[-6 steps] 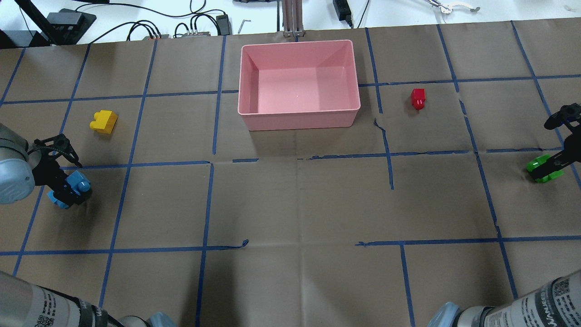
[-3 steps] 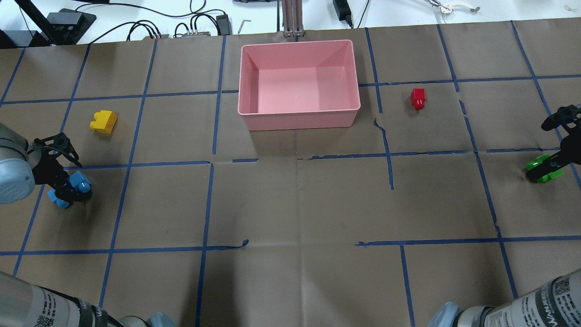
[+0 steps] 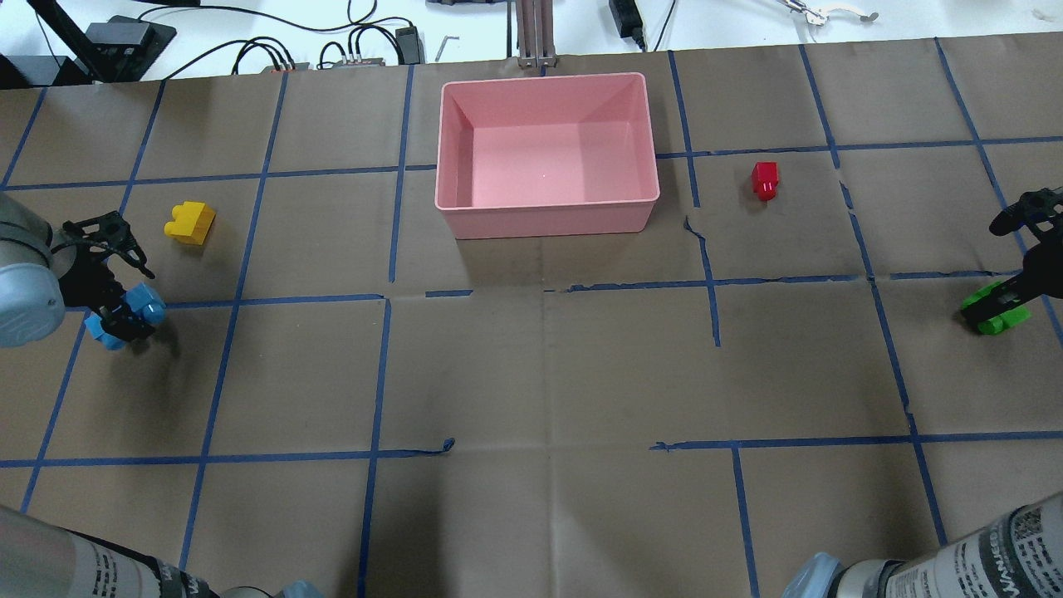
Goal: Put all blocks into box
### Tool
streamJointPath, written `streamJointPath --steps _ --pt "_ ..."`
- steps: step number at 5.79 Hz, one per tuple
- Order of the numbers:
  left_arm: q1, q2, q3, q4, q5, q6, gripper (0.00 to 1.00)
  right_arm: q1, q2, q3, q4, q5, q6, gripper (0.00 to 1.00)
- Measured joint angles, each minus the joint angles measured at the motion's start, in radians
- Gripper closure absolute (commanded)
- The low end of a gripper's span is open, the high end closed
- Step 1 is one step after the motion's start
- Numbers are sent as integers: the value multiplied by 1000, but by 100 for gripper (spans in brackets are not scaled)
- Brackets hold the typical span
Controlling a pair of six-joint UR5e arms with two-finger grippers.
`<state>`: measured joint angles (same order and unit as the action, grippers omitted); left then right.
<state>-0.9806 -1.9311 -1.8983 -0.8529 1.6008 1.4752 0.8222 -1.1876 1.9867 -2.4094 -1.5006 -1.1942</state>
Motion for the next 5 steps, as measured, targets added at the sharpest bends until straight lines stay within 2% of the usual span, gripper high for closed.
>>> streamJointPath --steps 3,5 --pt "-328 -15 260 -226 -3 -311 98 10 -21 -46 24 -2 10 44" --pt "-516 -91 497 -368 -12 -497 98 40 -84 -141 186 -3 75 43"
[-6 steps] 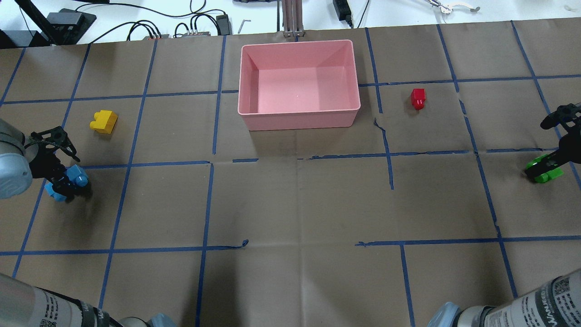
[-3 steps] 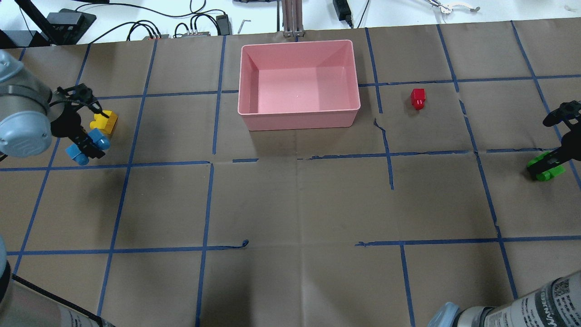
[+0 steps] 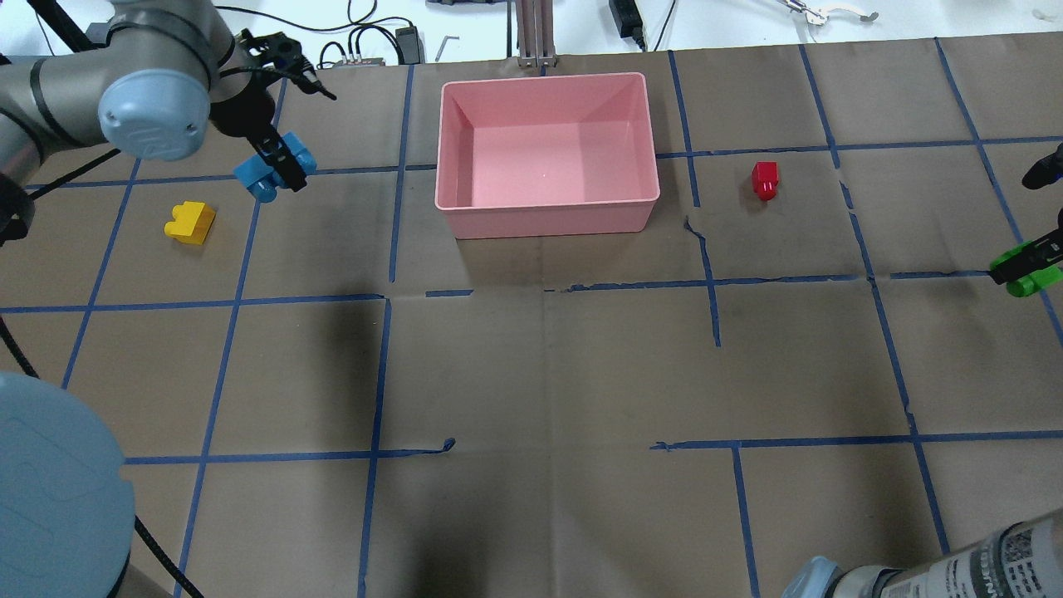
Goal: Put all blocks into box
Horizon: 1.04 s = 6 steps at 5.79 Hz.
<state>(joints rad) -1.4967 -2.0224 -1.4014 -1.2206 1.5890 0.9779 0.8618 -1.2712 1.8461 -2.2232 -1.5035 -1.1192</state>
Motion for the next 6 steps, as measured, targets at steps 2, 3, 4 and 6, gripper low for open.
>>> streamJointPath --steps 2,3,4,6 --pt "-171 -146 220 -31 -17 -266 97 49 -65 -131 242 -5 118 42" --pt "-232 -208 270 -7 -21 -367 96 103 -96 -194 359 -10 213 42" --pt "-279 -256 285 36 -20 -432 28 173 -122 -250 460 -14 331 41" --pt "-303 -282 280 72 -22 -464 0 301 -153 -326 586 -16 546 41"
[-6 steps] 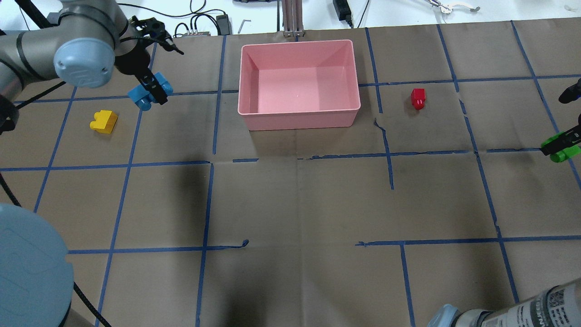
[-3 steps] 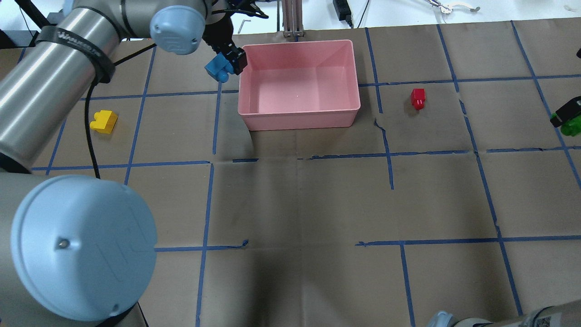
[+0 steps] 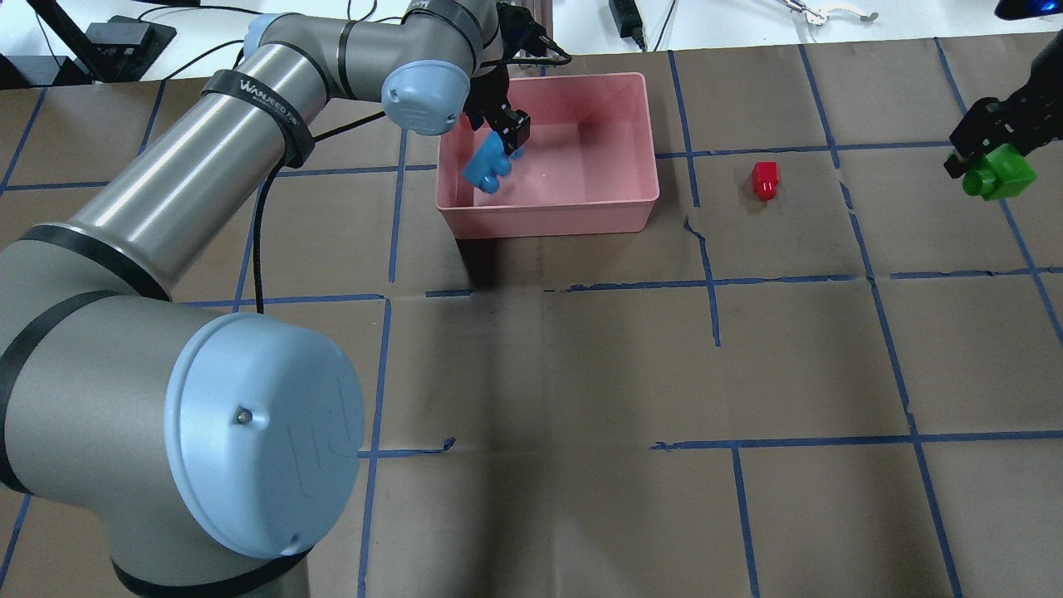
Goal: Put all blocks into box
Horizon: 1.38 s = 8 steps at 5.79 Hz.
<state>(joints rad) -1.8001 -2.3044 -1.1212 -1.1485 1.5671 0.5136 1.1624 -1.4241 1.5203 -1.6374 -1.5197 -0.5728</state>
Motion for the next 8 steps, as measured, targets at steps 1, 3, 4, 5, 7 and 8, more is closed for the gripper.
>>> streamJointPath --steps 1,3,4,5,7,8 --pt "12 15 -18 0 0 2 0 55 -22 -10 26 0 92 41" --pt "126 118 -133 -7 2 8 0 160 -54 -13 45 -15 257 41" --pt "212 203 -245 -1 5 12 0 224 -55 -15 42 -29 340 41" --pt "312 286 -356 5 8 42 0 302 -50 -16 30 -40 438 41" --pt "499 353 -472 20 7 293 0 464 9 -26 -57 -37 651 41" --pt "563 349 -477 43 7 385 0 530 72 -61 -108 -35 735 41"
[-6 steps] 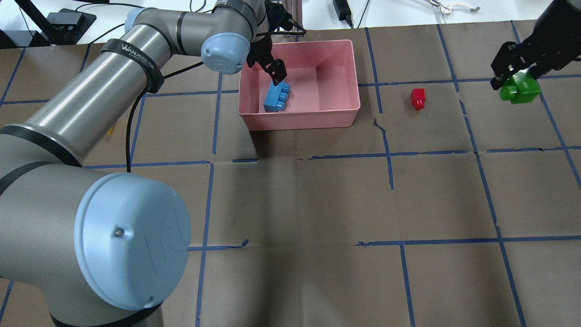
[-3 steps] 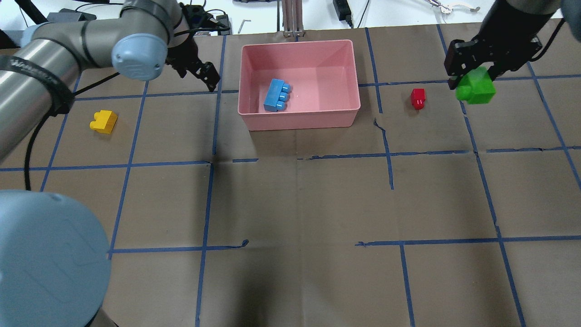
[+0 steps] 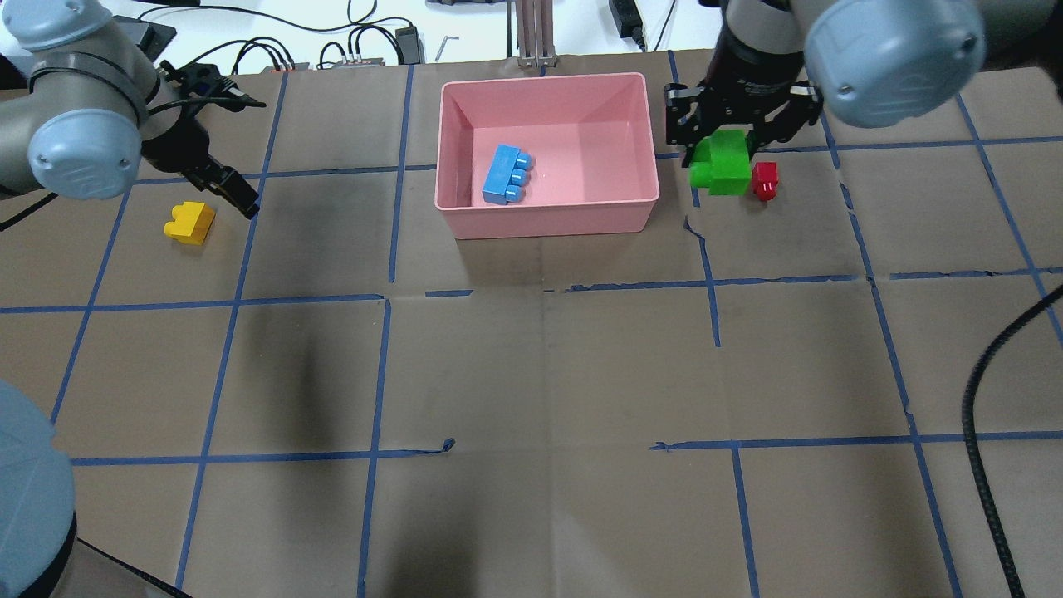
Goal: Put all blocks into box
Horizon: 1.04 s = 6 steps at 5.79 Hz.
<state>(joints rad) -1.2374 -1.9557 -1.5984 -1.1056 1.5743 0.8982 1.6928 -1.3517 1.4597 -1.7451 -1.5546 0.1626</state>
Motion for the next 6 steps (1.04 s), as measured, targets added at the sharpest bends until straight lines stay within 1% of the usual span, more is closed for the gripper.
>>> streamJointPath --steps 1,2,3,4,5,6 --pt "47 -31 16 31 5 -16 0 41 93 -68 -30 1 50 41" --pt "81 -77 39 56 9 -63 0 64 192 -139 -50 3 65 41" --pt "107 -133 62 86 10 -81 0 74 278 -189 -95 3 66 41" --pt "127 -196 80 139 11 -85 0 77 353 -221 -158 4 64 41" --pt "141 -244 88 191 12 -85 0 77 406 -236 -201 4 62 41" --pt "147 -271 91 222 13 -85 0 77 437 -238 -221 10 60 26"
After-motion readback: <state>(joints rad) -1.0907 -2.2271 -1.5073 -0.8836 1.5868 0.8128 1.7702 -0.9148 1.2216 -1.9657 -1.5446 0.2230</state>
